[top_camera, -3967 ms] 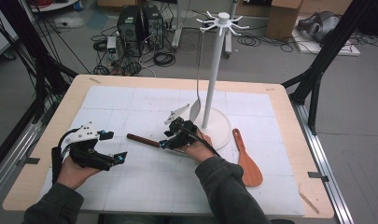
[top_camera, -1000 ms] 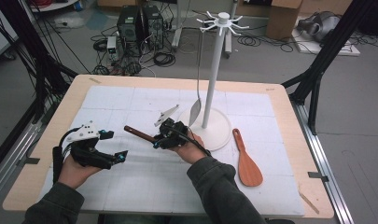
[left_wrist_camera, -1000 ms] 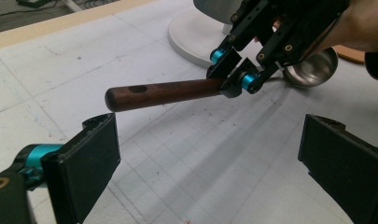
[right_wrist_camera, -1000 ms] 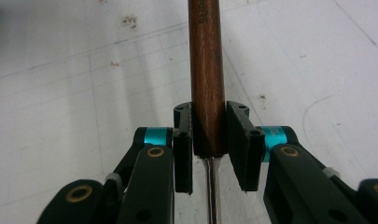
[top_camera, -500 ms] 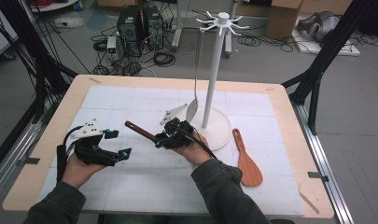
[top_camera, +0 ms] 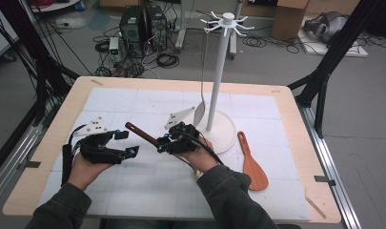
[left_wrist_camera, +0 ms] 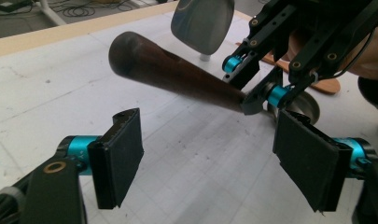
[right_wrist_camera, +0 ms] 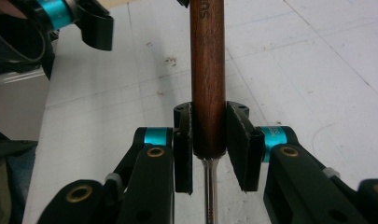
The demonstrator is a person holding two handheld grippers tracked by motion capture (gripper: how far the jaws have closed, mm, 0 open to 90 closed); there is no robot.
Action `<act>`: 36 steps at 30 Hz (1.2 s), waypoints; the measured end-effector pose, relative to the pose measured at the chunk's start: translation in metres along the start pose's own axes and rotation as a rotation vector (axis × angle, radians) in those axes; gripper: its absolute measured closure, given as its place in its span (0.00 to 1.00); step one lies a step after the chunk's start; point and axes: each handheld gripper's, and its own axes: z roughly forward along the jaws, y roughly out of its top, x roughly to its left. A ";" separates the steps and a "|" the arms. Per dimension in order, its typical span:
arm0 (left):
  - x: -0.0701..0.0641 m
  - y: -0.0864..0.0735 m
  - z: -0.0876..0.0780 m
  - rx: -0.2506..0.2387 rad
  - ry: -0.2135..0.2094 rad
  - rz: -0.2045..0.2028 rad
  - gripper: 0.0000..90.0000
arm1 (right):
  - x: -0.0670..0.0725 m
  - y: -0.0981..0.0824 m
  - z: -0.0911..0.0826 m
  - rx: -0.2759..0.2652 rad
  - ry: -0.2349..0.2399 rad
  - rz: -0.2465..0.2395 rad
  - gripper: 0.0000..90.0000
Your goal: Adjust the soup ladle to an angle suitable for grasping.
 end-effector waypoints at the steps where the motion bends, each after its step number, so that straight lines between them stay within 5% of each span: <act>1: 0.000 0.002 0.001 -0.002 -0.003 0.000 0.28 | 0.001 0.000 -0.001 -0.003 0.002 -0.003 0.81; 23: -0.008 0.032 0.006 -0.057 -0.017 -0.016 0.54 | 0.012 0.005 -0.019 -0.079 0.020 -0.017 0.81; 36: -0.018 0.045 0.008 -0.071 -0.067 0.003 0.65 | 0.017 0.006 -0.028 -0.112 0.021 -0.017 0.81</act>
